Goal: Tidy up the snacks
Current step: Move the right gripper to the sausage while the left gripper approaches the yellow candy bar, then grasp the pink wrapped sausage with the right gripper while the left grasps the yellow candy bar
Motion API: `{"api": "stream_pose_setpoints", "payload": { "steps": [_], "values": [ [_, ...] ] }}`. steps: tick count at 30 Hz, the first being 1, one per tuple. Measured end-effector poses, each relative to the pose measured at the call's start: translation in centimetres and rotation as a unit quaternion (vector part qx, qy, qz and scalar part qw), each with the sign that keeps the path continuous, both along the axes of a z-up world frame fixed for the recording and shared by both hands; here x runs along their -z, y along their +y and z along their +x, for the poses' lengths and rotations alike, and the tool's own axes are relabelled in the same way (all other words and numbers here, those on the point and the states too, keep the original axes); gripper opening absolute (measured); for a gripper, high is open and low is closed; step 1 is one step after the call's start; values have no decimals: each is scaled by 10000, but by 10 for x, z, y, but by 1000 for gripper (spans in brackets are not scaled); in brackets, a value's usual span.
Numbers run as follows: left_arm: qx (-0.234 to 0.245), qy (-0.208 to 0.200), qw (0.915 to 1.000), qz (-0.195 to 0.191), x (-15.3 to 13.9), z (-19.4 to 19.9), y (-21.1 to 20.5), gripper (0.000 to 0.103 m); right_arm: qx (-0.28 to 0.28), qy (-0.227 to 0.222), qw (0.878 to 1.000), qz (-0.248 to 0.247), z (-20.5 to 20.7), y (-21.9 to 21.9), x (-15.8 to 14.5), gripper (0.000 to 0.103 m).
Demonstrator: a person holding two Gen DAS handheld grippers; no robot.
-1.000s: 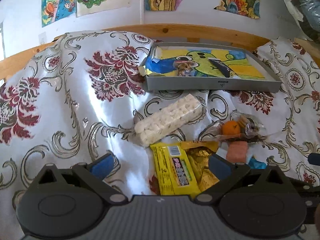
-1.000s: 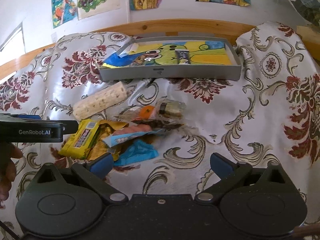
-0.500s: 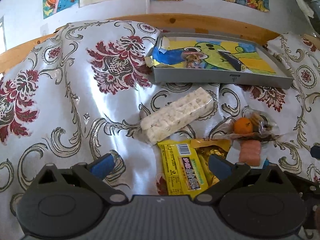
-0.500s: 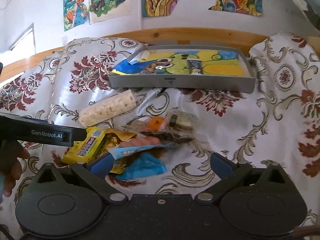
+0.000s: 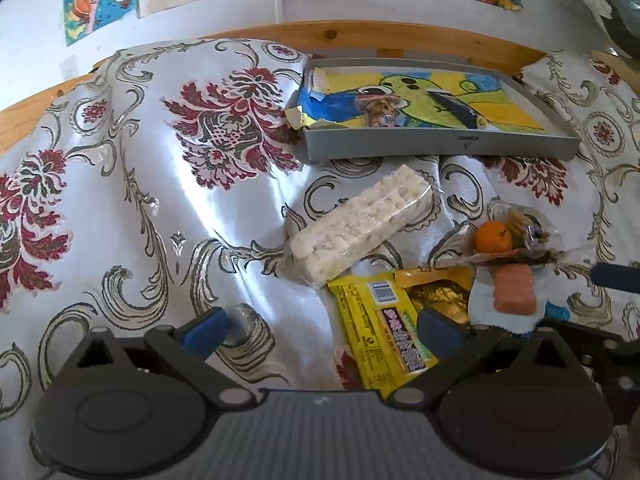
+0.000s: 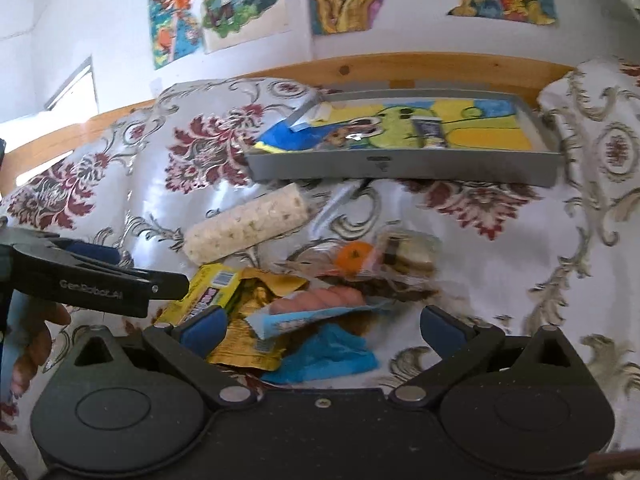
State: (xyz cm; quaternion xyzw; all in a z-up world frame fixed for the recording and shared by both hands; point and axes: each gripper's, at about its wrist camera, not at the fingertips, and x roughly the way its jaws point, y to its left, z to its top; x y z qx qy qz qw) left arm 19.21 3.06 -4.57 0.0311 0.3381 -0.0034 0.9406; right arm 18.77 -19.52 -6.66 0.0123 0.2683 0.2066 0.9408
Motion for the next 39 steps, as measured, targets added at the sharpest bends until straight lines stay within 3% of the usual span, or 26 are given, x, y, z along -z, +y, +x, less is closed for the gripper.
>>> {"api": "stream_pose_setpoints", "payload": {
  "steps": [8, 27, 30, 35, 39],
  "values": [
    [246, 168, 9987, -417, 0, 9, 9, 102, -169, 77, 9998, 63, 19, 2, 6, 102],
    [726, 361, 9928, -878, 2, 27, -16, 102, -33, 304, 9995, 126, 32, -6, 20, 102],
    [690, 523, 9930, -802, 8, 33, -18, 102, -21, 322, 9994, 143, 33, -6, 20, 102],
    [481, 790, 9901, -1058, 18, 36, -6, 100, -53, 329, 9993, 151, 34, -5, 20, 102],
    [565, 1024, 9898, -813, 21, 42, -10, 95, -228, 389, 9986, 282, 35, -7, 16, 102]
  ]
}}
